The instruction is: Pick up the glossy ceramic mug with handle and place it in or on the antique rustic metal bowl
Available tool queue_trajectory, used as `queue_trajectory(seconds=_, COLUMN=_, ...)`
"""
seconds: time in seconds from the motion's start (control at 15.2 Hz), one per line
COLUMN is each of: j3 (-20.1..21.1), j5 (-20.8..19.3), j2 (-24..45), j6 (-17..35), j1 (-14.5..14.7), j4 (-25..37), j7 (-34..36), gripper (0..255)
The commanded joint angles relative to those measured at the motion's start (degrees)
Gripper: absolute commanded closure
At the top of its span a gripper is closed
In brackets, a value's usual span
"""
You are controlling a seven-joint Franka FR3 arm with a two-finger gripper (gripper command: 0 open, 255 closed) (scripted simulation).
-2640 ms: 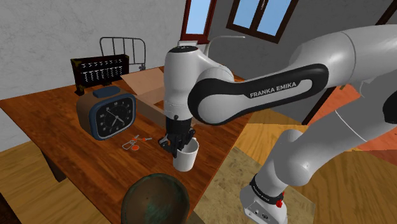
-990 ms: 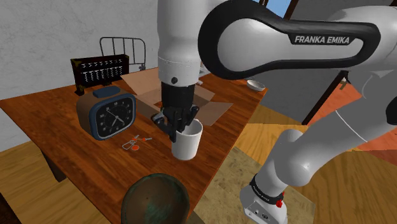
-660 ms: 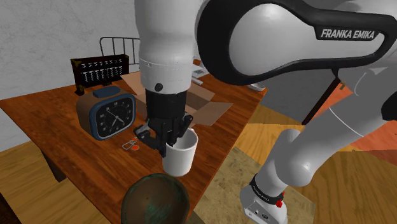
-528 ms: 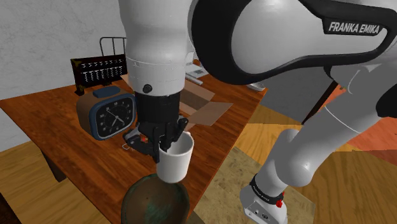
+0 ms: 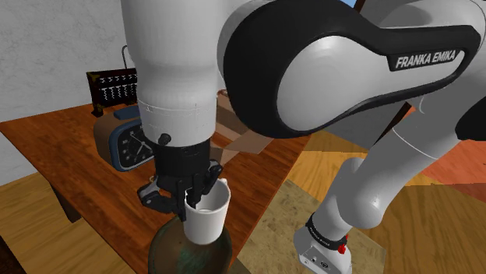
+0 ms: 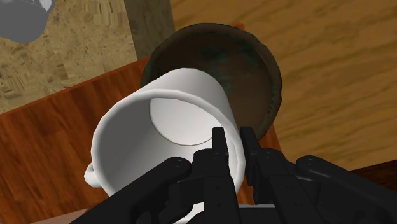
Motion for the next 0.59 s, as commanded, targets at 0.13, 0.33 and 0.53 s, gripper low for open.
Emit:
queue_trajectory(seconds=0.13, j3=0.10, j5=0.15, j2=-0.09, j6=3.24, j1=0.07, j4=-3.30, j7=-0.36, gripper=255)
queue_trajectory(seconds=0.33, j3=0.36, j5=0.06, j2=0.25, j6=5.55, j1=0.14, j4=-5.34, j7=-0.32, gripper=255)
queue_trajectory(seconds=0.53, j3=0.66, j5=-0.13, j2=0.74, j6=7.88, j1=0.20, j4=-7.27, j7=-0.20, gripper=255)
